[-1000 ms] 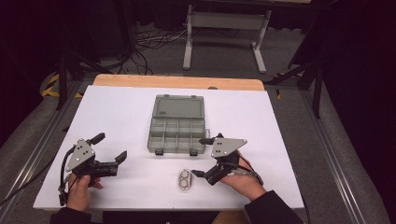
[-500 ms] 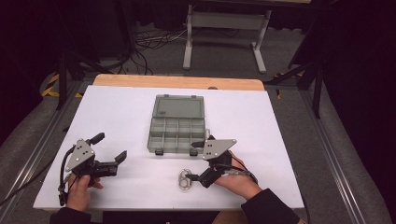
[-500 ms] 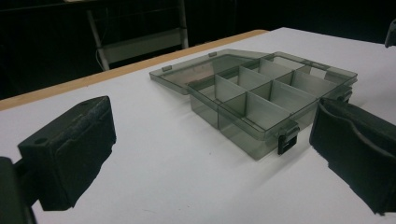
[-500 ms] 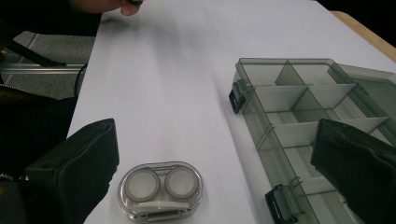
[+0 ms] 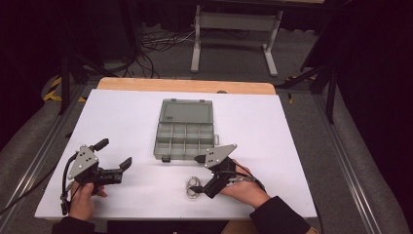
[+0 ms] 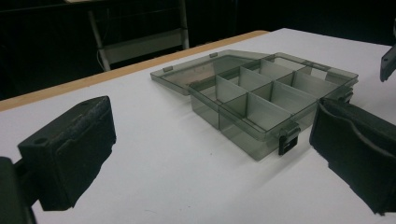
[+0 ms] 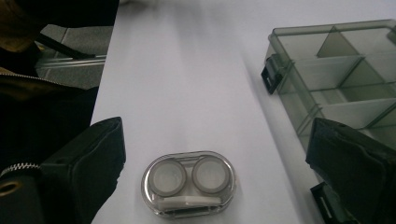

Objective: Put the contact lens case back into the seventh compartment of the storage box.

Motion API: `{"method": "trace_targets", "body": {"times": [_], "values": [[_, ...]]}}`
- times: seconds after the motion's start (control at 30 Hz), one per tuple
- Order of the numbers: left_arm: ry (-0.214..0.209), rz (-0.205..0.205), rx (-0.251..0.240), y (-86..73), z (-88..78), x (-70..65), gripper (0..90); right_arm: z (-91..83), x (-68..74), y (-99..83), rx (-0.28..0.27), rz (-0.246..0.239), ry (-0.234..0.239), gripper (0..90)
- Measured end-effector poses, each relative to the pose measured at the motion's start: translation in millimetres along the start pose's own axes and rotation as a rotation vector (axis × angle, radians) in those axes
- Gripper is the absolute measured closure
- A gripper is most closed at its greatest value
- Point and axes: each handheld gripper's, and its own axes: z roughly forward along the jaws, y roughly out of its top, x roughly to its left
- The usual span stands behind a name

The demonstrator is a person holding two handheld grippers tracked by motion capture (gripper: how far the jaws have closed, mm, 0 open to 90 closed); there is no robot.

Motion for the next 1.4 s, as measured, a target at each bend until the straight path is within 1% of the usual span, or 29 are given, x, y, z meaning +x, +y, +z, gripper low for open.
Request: {"method": "trace_targets", "body": {"times": [0.13, 0.27, 0.3, 0.53, 0.6, 0.67, 0.8, 0.93, 0.97, 1.03, 1.1, 1.13, 1.17, 1.4], "values": [[0.000, 0.000, 0.000, 0.1, -0.2, 0.0, 1.3, 5.0, 0.4, -1.5, 0.029, 0.015, 0.027, 7.3], [0.000, 0.000, -0.001, 0.2, -0.3, 0.1, 1.3, 7.8, 1.1, -2.2, 0.049, 0.017, 0.042, 8.2], [0.001, 0.000, 0.000, 0.1, -0.3, 0.1, 1.3, 10.0, 1.5, -2.9, 0.066, 0.012, 0.047, 8.5], [0.004, 0.003, -0.001, 0.4, -0.7, 0.3, 1.3, 15.5, 2.4, -5.9, 0.094, 0.018, 0.060, 8.6], [0.004, 0.002, -0.002, 0.4, -0.9, 0.5, 1.3, 16.4, 2.3, -6.4, 0.100, 0.015, 0.060, 8.6], [0.004, 0.002, -0.002, 0.5, -0.9, 0.5, 1.3, 19.4, 3.0, -7.8, 0.122, 0.005, 0.066, 8.6], [0.003, 0.002, -0.003, 0.5, -0.8, 0.3, 1.3, 23.1, 3.5, -9.7, 0.143, 0.011, 0.074, 8.6], [0.003, 0.005, -0.002, 0.6, -0.8, 0.4, 1.3, 25.6, 4.1, -10.5, 0.159, 0.005, 0.076, 8.8], [0.004, 0.001, -0.003, 0.5, -0.9, 0.3, 1.3, 27.2, 4.0, -11.1, 0.170, -0.002, 0.078, 9.0], [0.003, 0.004, -0.003, 0.6, -0.9, 0.4, 1.3, 27.8, 3.9, -11.2, 0.173, -0.003, 0.080, 9.2], [0.002, 0.005, -0.003, 0.7, -0.9, 0.2, 1.3, 29.6, 4.0, -12.4, 0.193, -0.002, 0.084, 9.7], [0.001, 0.005, -0.002, 0.7, -0.9, 0.3, 1.3, 29.6, 4.0, -12.4, 0.193, -0.002, 0.084, 9.7], [0.002, 0.005, -0.002, 0.6, -0.7, 0.3, 1.3, 31.0, 3.9, -13.2, 0.204, -0.009, 0.084, 10.2], [0.002, 0.004, -0.003, 0.7, -0.9, 0.3, 1.3, 33.5, 4.8, -14.0, 0.228, -0.012, 0.092, 12.8]]}}
